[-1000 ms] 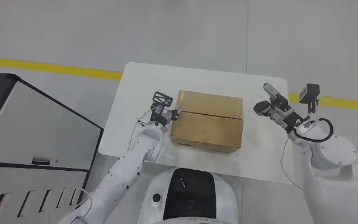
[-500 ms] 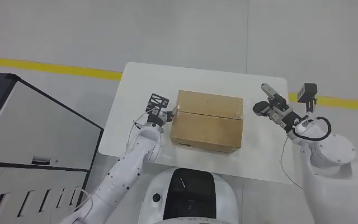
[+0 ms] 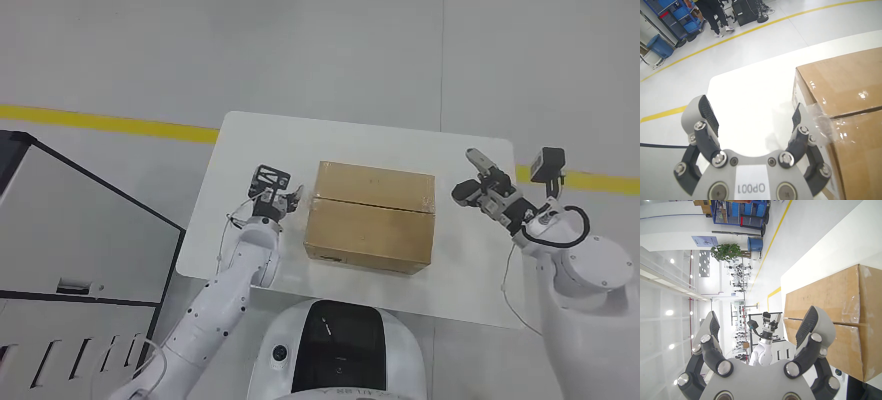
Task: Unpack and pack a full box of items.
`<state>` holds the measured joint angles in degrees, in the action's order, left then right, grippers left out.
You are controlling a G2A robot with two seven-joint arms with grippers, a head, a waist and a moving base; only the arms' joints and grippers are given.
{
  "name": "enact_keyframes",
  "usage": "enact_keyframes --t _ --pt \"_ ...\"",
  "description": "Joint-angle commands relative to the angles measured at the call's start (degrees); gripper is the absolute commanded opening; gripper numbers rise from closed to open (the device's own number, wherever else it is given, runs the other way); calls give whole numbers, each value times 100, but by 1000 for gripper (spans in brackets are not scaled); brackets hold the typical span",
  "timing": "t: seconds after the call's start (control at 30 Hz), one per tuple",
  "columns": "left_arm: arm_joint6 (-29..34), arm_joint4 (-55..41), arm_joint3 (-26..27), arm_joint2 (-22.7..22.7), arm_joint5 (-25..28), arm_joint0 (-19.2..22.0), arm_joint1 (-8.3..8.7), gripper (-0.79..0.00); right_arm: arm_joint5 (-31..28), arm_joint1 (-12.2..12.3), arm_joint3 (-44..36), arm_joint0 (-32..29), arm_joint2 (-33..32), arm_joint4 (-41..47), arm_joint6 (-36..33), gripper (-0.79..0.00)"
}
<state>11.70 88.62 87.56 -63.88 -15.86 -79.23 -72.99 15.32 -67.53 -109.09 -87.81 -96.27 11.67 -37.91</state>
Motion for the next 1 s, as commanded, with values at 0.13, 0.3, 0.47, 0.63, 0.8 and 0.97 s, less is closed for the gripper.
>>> enact_keyframes --t 0.13,0.3,0.47,0.63,0.8,0.97 --pt "209 -516 652 -169 384 -247 2 0 21 21 13 -37 -27 58 33 0" --pt "340 -548 1255 -181 641 -674 27 0 23 35 32 -39 -11 102 43 0" --pt "341 -416 1295 -172 792 -844 39 0 18 49 36 -33 26 129 59 0" --pt "258 -287 919 -122 573 -723 0 0 23 67 34 -34 38 128 63 0" --pt "107 -386 556 -79 413 -516 -57 0 19 83 38 -55 35 138 81 0" --pt "41 -373 265 -37 239 -338 -107 0 21 97 37 -72 42 163 98 0"
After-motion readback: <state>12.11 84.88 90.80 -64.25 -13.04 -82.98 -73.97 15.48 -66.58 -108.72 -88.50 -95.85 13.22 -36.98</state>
